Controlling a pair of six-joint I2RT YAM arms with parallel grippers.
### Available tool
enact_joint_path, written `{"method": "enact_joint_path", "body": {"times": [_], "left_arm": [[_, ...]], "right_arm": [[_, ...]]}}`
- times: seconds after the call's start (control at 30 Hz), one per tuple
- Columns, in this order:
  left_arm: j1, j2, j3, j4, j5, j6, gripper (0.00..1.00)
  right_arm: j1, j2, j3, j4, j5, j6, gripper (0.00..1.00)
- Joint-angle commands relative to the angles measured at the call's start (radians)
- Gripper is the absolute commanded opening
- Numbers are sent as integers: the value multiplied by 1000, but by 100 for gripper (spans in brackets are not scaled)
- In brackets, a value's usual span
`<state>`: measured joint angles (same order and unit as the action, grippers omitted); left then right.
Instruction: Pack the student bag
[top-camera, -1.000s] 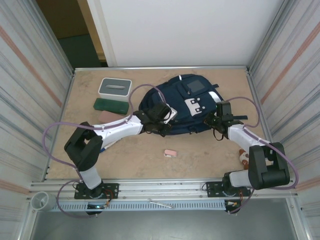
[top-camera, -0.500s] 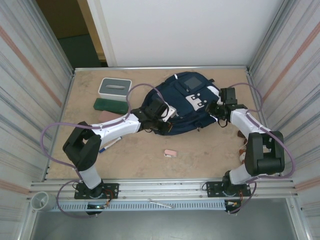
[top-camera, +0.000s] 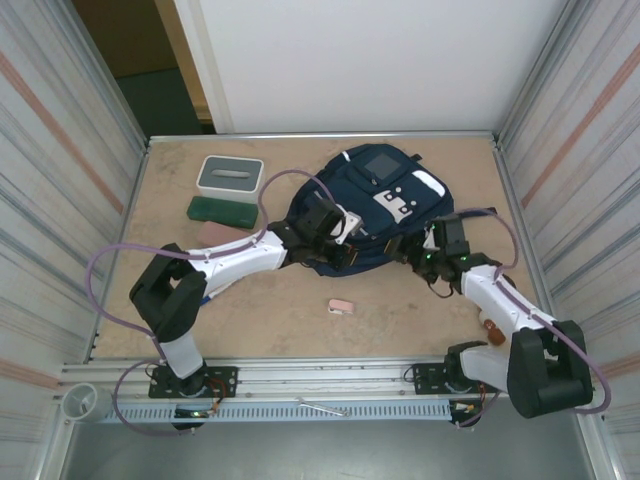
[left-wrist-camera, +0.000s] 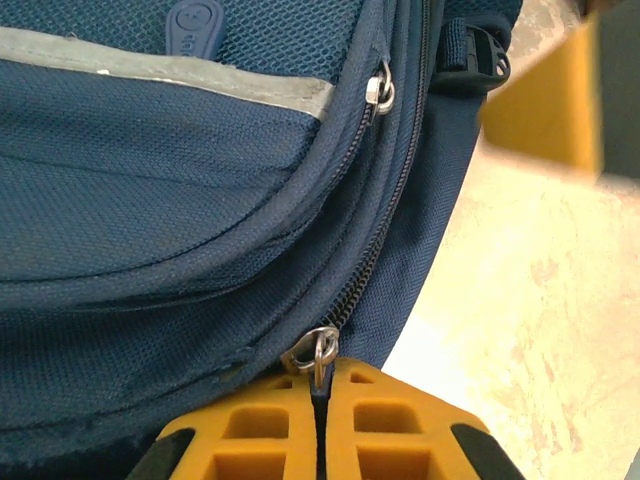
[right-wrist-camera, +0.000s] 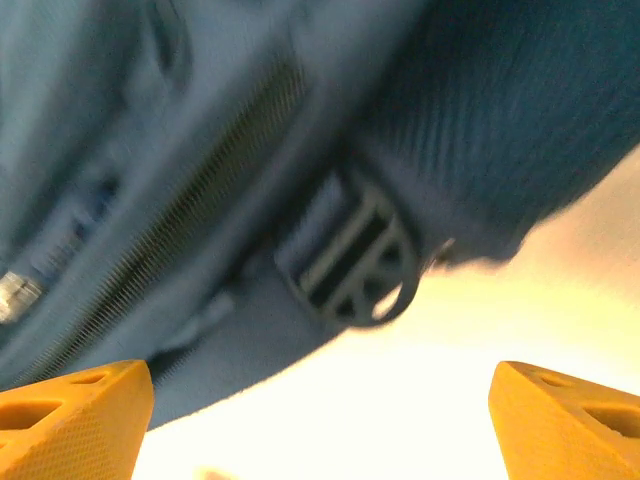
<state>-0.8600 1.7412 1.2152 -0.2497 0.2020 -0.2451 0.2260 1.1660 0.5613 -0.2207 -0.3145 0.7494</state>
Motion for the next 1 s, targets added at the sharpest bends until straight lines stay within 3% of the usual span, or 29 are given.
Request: {"method": "enact_joint_path", "body": {"times": [0.0, 0.07, 0.17, 0.27, 0.5, 0.57, 0.8, 0.97], "left_arm": [[-16, -3, 30, 54, 19, -11, 0], [-16, -7, 22, 50, 17, -10, 0], [-16, -19, 5, 47, 8, -5, 0], [-16, -30, -13, 46, 0, 10, 0], [9, -58, -35, 35, 5, 41, 0], [27, -78, -48, 30, 6, 51, 0], [111, -118, -86, -33, -28, 84, 0], [125, -123, -84, -71, -36, 104, 0]], "right_arm": [[38, 24, -28, 204, -41, 157, 85], [53, 53, -24, 229, -13, 157, 77], [51, 77, -19, 233, 38, 124, 54], [46, 82, -14, 211, 104, 75, 40], [-42, 67, -23, 169, 125, -17, 4], [-81, 46, -29, 150, 123, -35, 0], [-185, -17, -10, 70, 111, -110, 0], [-203, 44, 76, 21, 42, -158, 0]]}}
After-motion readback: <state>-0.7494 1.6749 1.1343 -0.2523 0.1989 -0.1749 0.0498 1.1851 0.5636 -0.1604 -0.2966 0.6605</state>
